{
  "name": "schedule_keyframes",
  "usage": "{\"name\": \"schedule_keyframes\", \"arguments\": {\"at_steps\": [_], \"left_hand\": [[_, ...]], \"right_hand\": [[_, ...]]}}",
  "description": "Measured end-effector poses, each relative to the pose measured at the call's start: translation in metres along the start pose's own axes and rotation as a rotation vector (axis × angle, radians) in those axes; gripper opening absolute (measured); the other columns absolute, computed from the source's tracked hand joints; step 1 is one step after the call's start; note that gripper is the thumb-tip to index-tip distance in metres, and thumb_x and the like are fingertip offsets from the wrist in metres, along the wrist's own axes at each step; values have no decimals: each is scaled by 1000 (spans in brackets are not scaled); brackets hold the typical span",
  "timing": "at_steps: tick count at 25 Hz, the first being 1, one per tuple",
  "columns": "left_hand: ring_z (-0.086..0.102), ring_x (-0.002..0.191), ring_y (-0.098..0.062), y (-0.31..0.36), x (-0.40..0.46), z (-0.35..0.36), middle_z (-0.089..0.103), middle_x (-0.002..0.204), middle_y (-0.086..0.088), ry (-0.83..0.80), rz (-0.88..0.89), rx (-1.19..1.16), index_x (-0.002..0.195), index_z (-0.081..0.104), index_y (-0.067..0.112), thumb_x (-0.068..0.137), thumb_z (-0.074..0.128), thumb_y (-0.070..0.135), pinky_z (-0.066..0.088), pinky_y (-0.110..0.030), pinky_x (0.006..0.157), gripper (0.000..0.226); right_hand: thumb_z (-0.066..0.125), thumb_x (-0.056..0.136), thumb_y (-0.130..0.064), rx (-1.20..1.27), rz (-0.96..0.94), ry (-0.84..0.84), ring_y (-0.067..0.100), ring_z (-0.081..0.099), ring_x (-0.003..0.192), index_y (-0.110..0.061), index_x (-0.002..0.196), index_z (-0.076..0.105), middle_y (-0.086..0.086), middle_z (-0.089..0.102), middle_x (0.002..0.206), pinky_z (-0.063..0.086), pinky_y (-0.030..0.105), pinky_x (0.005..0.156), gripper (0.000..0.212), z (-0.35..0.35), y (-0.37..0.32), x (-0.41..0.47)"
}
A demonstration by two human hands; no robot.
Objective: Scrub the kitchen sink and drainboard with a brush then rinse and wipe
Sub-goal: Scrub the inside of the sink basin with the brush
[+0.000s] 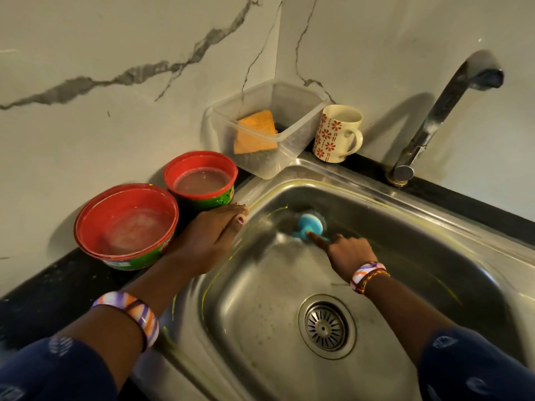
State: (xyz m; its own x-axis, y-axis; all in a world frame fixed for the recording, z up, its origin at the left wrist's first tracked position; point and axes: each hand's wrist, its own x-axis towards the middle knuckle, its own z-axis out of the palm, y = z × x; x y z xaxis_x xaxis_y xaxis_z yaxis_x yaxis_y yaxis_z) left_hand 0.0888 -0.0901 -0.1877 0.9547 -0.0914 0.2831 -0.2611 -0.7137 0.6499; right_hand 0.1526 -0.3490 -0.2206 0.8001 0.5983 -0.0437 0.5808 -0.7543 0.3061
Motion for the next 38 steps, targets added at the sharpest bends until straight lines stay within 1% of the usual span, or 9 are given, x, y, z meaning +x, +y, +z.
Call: {"name": "schedule_keyframes", "arguments": {"at_steps": [5,9,13,17,21,25,30,34,38], "left_hand": [[52,118,-8,-2,0,1,61,125,-5,10,0,-25,119,62,4,89,39,32,31,-14,101,47],[53,115,-6,-2,0,-2,63,122,-4,0,6,-17,119,63,4,89,39,31,31,-11,98,47],[53,115,-7,-4,1,0,63,122,-4,4,-5,-5,118,64,5,88,40,31,31,-10,97,46],[54,116,-8,-3,0,-1,64,120,-3,0,-18,-14,117,65,6,87,40,33,32,-13,98,46],[54,112,-4,-5,1,-1,65,118,-1,1,-3,-26,115,66,7,88,40,41,32,-11,96,50],[55,114,-9,-4,0,-1,64,120,-3,-12,-17,-33,116,65,6,87,39,37,33,-18,99,49],[56,112,-8,-4,2,-1,65,118,-4,-1,-7,-35,114,66,6,86,40,36,34,-19,98,49],[58,111,-12,-4,2,0,66,116,-5,3,10,-31,114,66,6,85,40,38,37,-22,98,50],[59,106,-13,-2,4,-1,68,112,-5,16,5,-59,111,68,6,85,40,36,36,-20,93,49]], "right_hand": [[62,77,-7,-101,155,79,31,58,42,-35,135,46,14,61,68,19,21,38,67,-3,-4,-1],[32,97,-16,65,130,-7,31,64,95,-37,146,18,12,61,110,40,32,62,55,10,1,-13],[74,71,-15,-49,213,103,31,59,43,-36,133,48,13,61,67,15,20,38,70,-11,-6,-5],[30,99,-16,52,167,-37,31,64,97,-35,147,18,11,61,112,43,33,65,53,5,-3,-15],[62,82,-16,-19,292,80,32,65,58,-39,140,35,14,64,80,28,26,43,68,-5,-6,-16],[33,99,-18,75,223,-63,31,65,95,-37,147,17,12,62,110,46,33,67,55,6,-3,-21],[79,62,-13,-74,169,118,29,57,38,-32,129,54,14,62,63,26,23,38,75,-9,-7,-13],[25,100,-15,63,192,-97,30,63,99,-37,148,6,14,58,116,47,32,72,56,6,1,-36],[21,100,-18,23,415,-203,24,63,101,-40,147,-1,7,58,120,50,32,77,56,14,21,-111]]}}
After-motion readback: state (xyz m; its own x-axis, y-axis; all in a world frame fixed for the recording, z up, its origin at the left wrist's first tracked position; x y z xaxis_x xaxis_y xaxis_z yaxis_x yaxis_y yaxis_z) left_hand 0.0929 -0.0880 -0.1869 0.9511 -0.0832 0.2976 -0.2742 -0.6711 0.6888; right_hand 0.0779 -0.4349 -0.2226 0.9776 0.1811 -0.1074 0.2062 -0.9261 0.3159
